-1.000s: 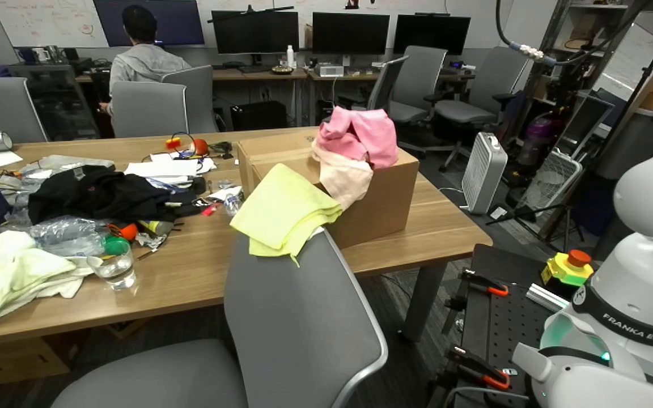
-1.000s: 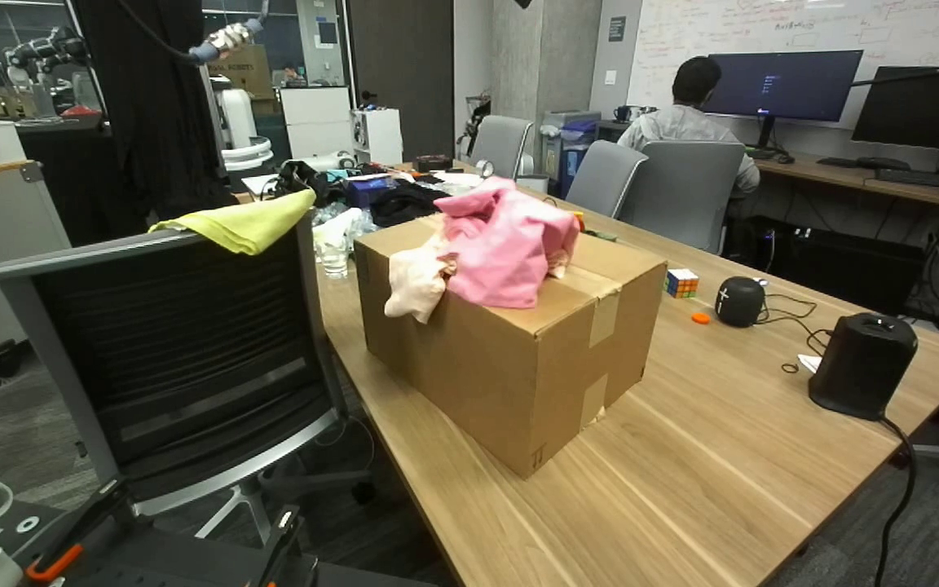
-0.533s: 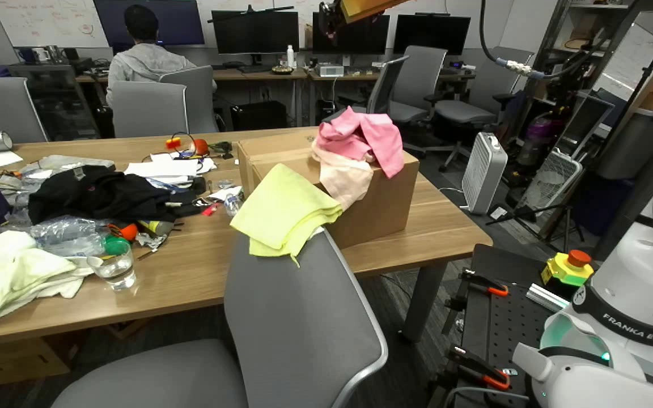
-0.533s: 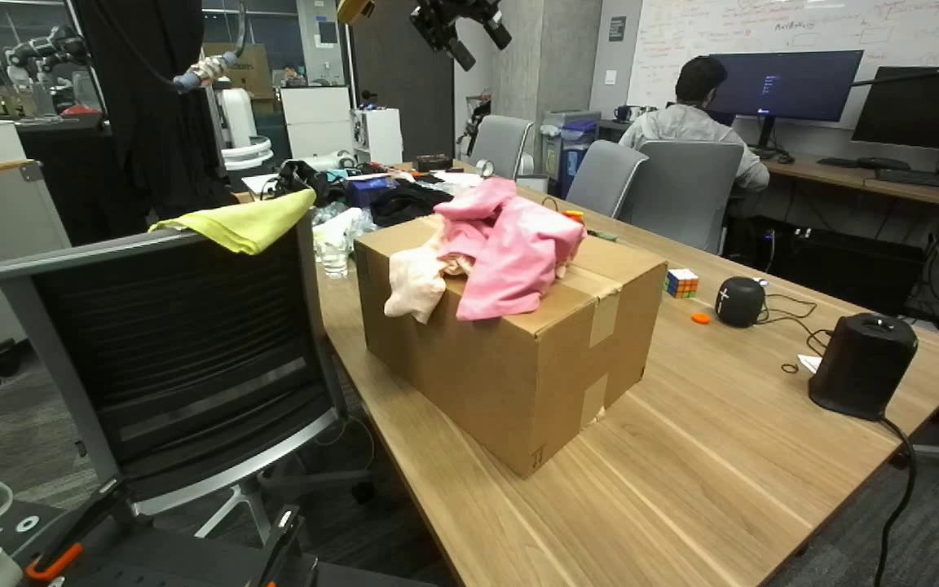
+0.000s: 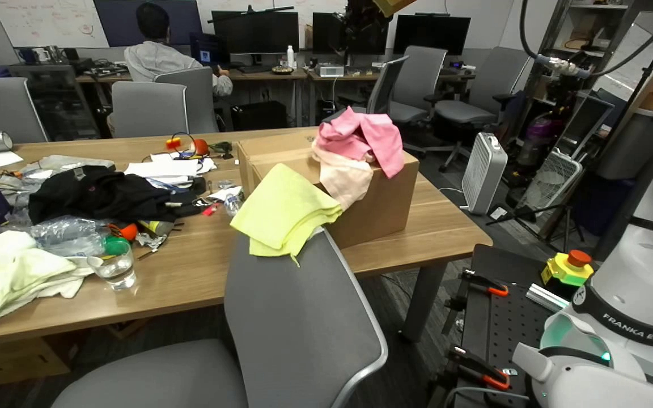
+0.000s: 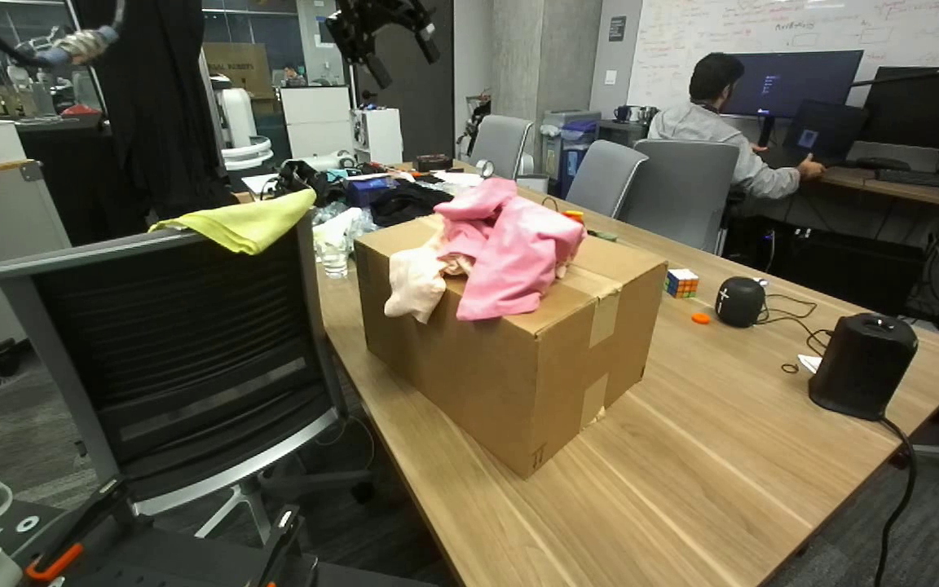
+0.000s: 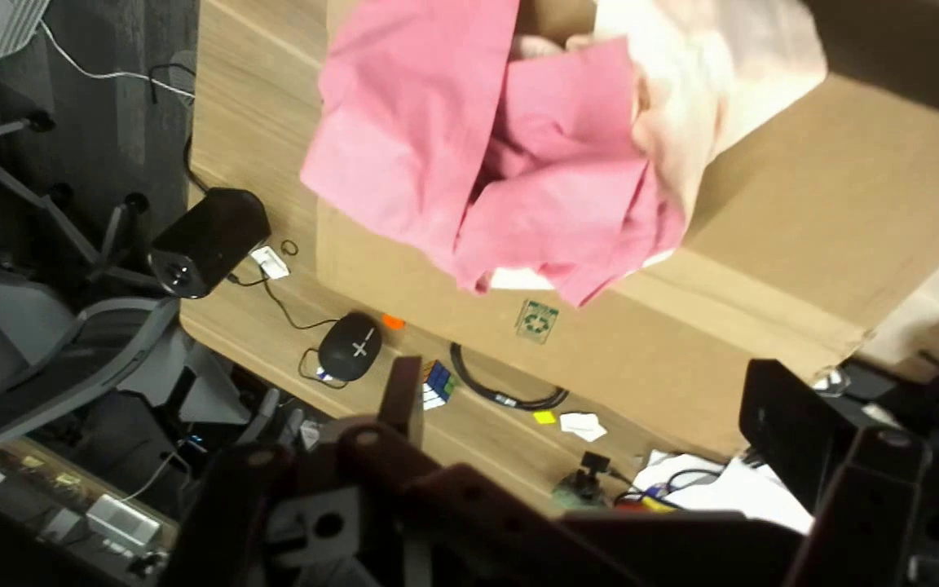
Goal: Remove the t-shirts and yellow towel from the backrest of the grey chair and place them on top of the brown box
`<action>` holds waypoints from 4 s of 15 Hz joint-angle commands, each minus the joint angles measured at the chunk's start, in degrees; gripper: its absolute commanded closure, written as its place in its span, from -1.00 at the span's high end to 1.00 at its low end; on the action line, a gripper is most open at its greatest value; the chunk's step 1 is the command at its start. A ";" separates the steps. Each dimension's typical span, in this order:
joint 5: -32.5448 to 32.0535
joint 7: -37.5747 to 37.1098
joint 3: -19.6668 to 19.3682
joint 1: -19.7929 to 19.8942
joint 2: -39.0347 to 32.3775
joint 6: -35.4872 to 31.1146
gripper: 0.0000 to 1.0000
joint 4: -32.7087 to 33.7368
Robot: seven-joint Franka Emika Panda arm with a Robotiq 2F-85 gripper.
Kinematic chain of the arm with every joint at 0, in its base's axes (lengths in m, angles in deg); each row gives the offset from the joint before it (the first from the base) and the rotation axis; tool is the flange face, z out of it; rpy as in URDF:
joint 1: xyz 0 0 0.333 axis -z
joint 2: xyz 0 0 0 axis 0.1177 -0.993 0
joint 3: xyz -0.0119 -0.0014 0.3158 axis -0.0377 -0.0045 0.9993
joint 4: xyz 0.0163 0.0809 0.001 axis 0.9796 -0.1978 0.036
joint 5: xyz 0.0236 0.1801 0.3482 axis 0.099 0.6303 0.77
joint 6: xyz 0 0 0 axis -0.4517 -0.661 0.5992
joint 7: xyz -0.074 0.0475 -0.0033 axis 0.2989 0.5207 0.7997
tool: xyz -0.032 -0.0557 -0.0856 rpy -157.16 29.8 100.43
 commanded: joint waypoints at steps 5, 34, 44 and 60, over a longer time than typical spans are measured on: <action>7.59 13.00 0.84 -8.40 13.35 3.08 1.00 -15.27; 21.83 2.01 18.07 -19.15 14.14 -32.35 1.00 -36.88; 7.45 -11.77 28.95 -3.98 11.42 -40.43 1.00 -35.56; -15.10 -34.26 48.88 21.57 6.62 -40.20 1.00 -29.40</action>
